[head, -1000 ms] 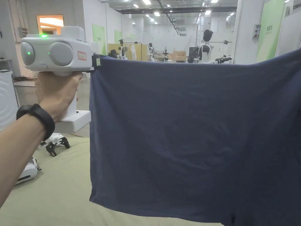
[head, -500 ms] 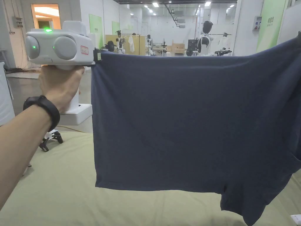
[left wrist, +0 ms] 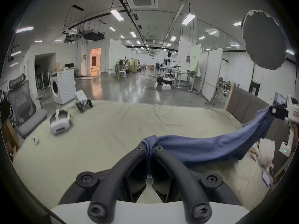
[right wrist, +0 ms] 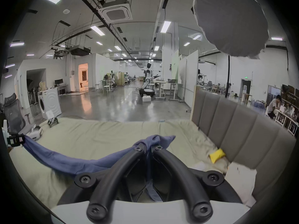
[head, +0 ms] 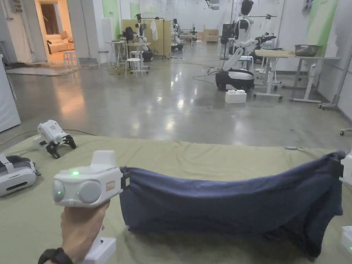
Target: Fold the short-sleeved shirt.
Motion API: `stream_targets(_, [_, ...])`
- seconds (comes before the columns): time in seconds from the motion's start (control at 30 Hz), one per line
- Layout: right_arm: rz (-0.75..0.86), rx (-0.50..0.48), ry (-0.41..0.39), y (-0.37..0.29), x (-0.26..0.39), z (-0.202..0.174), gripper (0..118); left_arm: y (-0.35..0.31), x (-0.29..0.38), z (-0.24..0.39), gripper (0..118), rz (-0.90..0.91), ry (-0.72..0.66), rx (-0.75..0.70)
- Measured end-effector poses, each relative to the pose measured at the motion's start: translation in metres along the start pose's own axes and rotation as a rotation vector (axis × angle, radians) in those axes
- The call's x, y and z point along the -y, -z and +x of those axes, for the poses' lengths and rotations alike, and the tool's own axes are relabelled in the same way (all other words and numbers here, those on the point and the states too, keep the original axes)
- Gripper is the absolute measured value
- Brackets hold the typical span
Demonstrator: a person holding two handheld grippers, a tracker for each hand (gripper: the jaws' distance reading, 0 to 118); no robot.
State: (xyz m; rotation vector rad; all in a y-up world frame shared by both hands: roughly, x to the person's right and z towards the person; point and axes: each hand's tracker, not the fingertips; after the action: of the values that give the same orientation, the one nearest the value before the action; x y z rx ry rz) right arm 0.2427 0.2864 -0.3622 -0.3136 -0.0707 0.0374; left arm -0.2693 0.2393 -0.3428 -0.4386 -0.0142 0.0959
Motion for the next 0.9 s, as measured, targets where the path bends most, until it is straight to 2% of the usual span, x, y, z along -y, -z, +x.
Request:
stream_targets(0.37, [-0.147,-0.029,0.039,-0.175,0.171,0.042,1,-0.151,0.167,-0.041,0,-0.113,-0.03,0.07])
stream_targets(0.47, [-0.198,-0.036,0.019,-0.214,0.206,0.045,1,-0.185,0.198,-0.041,0,-0.158,-0.031,0.098])
stream_targets(0.53, [-0.266,-0.039,0.029,-0.225,0.234,0.051,1,-0.197,0.218,-0.04,0,-0.199,0.042,0.088])
stream_targets(0.6, [-0.323,-0.051,0.041,-0.232,0.254,0.053,1,-0.204,0.234,-0.042,0,-0.241,0.032,0.094])
stream_targets(0.73, [-0.443,-0.051,0.0,-0.225,0.283,0.051,1,-0.197,0.251,-0.044,0,-0.315,0.059,0.08])
stream_targets(0.77, [-0.475,-0.043,-0.018,-0.223,0.289,0.047,1,-0.19,0.252,-0.046,1,-0.383,0.041,0.078])
stream_targets(0.8, [-0.519,-0.043,-0.031,-0.217,0.292,0.047,2,-0.185,0.254,-0.048,5,-0.417,0.007,0.09])
stream_targets(0.87, [-0.62,-0.063,-0.035,-0.203,0.297,0.049,5,-0.183,0.255,-0.047,24,-0.442,0.014,0.08])
stream_targets(0.9, [-0.655,-0.055,-0.042,-0.201,0.299,0.046,30,-0.181,0.256,-0.046,46,-0.453,0.036,0.055])
